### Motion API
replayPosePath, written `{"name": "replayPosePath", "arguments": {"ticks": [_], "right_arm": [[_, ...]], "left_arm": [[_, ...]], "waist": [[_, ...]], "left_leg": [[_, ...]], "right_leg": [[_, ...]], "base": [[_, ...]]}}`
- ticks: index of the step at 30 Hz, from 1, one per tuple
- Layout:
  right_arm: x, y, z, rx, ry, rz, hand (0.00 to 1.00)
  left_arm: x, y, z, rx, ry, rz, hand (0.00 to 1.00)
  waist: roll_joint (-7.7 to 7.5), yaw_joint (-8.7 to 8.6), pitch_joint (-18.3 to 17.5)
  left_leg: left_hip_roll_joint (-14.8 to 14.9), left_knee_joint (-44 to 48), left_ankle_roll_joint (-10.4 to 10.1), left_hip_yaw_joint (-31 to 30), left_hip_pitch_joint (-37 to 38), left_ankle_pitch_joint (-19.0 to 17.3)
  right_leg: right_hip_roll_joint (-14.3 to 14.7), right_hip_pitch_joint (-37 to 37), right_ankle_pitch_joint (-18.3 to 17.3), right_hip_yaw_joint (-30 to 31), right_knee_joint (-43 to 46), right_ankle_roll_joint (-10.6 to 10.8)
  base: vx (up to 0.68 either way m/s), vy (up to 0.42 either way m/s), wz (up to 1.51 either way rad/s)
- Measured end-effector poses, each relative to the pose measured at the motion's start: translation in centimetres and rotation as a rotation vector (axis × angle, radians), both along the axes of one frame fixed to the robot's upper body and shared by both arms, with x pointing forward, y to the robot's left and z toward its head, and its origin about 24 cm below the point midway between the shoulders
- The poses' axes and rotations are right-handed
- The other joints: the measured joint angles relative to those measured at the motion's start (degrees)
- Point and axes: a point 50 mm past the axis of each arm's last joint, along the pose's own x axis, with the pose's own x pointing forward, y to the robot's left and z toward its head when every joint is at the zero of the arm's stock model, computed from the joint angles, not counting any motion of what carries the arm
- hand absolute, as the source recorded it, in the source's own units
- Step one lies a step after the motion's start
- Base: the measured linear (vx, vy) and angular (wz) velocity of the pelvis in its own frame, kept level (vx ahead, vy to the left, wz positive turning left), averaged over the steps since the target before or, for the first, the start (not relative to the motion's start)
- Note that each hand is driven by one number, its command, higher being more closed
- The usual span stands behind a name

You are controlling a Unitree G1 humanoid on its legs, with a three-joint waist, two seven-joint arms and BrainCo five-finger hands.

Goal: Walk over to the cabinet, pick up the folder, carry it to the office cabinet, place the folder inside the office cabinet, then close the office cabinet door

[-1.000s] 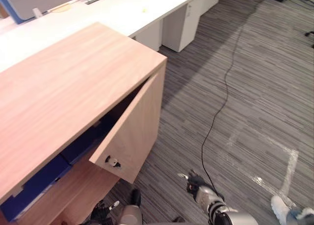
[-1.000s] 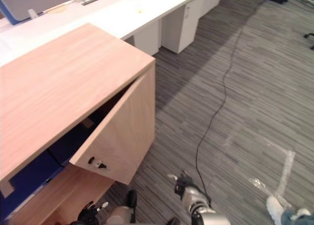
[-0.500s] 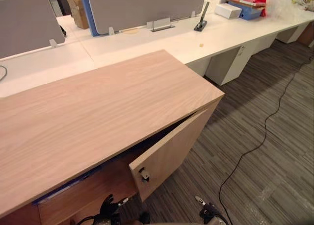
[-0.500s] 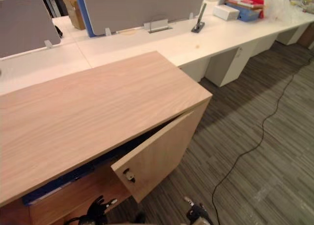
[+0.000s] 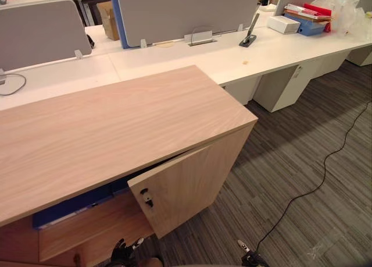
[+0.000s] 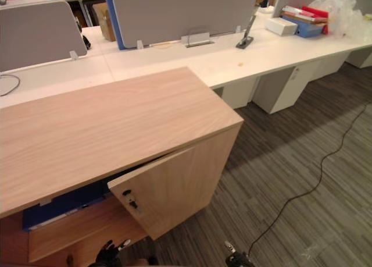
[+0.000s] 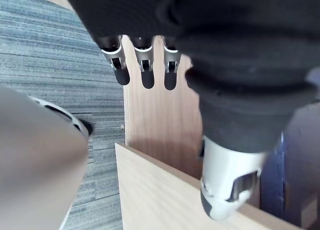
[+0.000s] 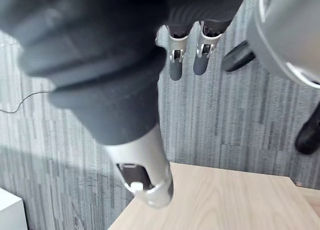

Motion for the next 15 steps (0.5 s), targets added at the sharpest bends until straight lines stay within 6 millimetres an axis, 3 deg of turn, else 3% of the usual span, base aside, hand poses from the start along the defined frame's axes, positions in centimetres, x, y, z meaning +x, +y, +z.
{"name": "replayPosePath", "arguments": {"ticks": [3,6,12,15], "right_arm": [[-0.4,-0.1,-0.1,-0.003,0.01,-0.004,0.0],[-0.9,-0.2,-0.1,-0.006,0.019,-0.007,0.0],[-0.6,0.5,-0.2,0.015,0.019,0.006,0.0],[1.0,0.8,0.1,0.014,-0.015,0.041,0.0]], "left_arm": [[0.4,0.1,0.1,0.005,-0.003,-0.017,0.0],[0.4,-0.3,0.0,0.006,0.013,-0.072,0.0],[0.8,0.3,0.2,0.029,0.009,-0.116,0.0],[0.9,0.1,0.2,0.034,0.009,-0.152,0.0]], "waist": [[-0.27,-0.63,1.17],[-0.37,-1.36,0.92],[-1.61,-1.6,1.8],[-1.53,-1.34,1.77]], "left_leg": [[-1.44,-4.4,1.21,4.63,1.9,0.56],[-5.48,-16.45,1.81,-0.68,6.36,9.09],[-7.71,-16.17,2.36,-9.74,6.88,9.58],[-8.26,-16.13,2.51,-13.84,6.94,9.89]], "right_leg": [[-1.64,0.69,-0.13,-0.98,-1.74,0.16],[-2.36,2.53,0.13,-3.3,-3.05,-0.28],[-2.88,7.51,2.07,-8.2,-1.65,-2.32],[-2.88,8.36,4.07,-11.19,0.92,-0.99]], "base": [[-0.02,0.13,0.45],[0.09,0.097,0.64],[0.13,0.018,0.96],[0.11,-0.014,0.65]]}}
